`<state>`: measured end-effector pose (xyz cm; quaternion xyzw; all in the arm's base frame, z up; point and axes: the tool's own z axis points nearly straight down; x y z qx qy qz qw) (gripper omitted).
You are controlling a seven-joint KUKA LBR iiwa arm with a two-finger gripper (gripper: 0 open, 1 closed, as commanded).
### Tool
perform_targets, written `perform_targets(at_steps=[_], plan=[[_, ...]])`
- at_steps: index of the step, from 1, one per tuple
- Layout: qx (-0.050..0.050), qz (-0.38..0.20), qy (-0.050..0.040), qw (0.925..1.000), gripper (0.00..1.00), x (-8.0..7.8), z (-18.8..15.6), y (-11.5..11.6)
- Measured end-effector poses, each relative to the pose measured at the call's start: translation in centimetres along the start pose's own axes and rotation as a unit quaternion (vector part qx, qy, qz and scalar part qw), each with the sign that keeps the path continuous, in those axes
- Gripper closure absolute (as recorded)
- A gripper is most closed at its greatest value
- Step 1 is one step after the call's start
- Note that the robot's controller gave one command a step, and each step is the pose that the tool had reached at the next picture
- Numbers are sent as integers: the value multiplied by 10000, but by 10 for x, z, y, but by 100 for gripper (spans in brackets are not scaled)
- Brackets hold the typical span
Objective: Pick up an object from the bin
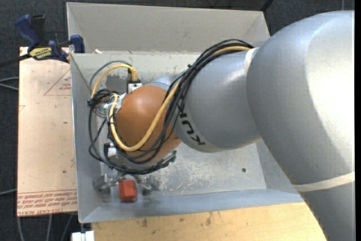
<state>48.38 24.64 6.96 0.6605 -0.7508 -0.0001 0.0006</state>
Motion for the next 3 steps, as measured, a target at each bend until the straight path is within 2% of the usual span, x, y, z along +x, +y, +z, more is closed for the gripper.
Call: perform_targets(at_steps=[1,2,3], plan=[[-1,0,-12,10000,100,-1,0,0],[43,-555,-37,9984,100,6,-125,-1],[52,-655,-35,9978,100,19,-201,-6]])
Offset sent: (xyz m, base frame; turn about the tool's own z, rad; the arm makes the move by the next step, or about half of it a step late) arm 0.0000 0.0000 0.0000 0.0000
